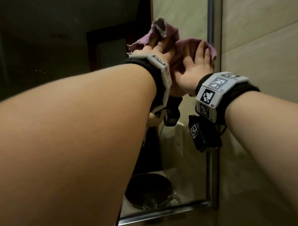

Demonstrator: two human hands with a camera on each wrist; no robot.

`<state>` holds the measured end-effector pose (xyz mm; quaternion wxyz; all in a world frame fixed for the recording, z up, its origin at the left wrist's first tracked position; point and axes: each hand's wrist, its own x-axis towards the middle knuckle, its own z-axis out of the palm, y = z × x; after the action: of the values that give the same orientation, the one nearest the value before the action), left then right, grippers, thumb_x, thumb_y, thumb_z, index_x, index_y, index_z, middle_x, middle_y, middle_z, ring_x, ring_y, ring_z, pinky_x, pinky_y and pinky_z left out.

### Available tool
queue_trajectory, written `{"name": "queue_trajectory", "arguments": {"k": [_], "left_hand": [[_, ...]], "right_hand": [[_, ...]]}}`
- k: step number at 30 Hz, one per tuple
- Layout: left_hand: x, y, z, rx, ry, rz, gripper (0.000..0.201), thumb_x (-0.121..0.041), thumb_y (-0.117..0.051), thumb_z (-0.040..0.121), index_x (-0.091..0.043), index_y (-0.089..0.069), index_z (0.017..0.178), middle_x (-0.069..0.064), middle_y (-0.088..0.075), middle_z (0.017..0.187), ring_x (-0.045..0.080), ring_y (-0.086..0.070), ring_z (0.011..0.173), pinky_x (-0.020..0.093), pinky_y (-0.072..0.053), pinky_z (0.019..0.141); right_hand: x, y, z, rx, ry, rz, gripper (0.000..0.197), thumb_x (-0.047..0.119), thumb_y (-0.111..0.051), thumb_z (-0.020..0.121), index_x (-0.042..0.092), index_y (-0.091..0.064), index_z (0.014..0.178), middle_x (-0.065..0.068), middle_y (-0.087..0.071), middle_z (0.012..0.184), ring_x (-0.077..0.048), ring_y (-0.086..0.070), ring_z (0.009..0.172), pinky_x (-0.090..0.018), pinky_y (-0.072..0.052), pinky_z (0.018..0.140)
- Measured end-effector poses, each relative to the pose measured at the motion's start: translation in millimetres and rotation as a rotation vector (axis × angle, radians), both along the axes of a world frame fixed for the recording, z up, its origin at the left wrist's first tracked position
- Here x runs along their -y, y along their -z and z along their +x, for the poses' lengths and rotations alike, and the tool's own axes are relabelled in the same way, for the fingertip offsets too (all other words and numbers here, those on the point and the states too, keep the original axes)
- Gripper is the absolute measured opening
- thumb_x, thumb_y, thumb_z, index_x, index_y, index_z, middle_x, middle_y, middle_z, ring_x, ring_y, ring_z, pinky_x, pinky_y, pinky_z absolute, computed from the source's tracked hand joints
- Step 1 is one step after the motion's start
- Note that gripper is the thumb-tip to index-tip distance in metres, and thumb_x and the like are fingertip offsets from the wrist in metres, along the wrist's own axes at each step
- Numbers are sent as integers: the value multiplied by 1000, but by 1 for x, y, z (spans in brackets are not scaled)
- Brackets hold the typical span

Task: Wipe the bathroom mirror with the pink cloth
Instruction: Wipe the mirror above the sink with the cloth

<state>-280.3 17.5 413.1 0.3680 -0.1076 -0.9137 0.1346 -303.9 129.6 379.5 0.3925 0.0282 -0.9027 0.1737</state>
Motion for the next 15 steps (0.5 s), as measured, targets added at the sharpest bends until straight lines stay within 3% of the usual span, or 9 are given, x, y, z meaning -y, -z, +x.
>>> {"name": "queue_trajectory", "arguments": {"k": [3,7,9,12,15], "left_hand": [[3,-8,-4,-54,3,37,68,-47,-43,93,-37,-6,149,-1,8,160,28,-13,145,45,-25,111],[8,-19,-13,-89,48,96,55,-40,-38,97,-34,-17,148,-1,-12,159,23,-26,140,29,-34,94],[11,-23,-15,-68,90,117,56,-39,-41,96,-31,-20,148,0,-16,158,24,-28,139,20,-33,93],[14,-26,-10,-80,37,80,60,-42,-44,94,-35,-18,147,1,-10,159,30,-27,139,41,-33,105],[16,-27,-5,-73,7,69,57,-40,-42,95,-34,-21,147,2,-11,158,30,-28,139,44,-33,105]], "right_hand": [[2,-15,-1,-4,17,21,66,38,-42,92,28,-10,149,-11,22,156,-31,15,145,-47,3,119],[5,-30,-1,-5,25,33,65,36,-40,92,25,-12,149,-14,21,156,-33,14,144,-46,4,119],[7,-35,1,-17,33,35,64,35,-41,92,25,-13,149,-14,21,156,-33,14,145,-46,4,119],[10,-36,2,-12,48,39,64,36,-40,92,25,-12,149,-14,20,156,-33,13,145,-45,4,118],[14,-38,4,-2,68,44,65,36,-40,92,26,-11,149,-14,20,156,-33,12,145,-46,3,118]]}}
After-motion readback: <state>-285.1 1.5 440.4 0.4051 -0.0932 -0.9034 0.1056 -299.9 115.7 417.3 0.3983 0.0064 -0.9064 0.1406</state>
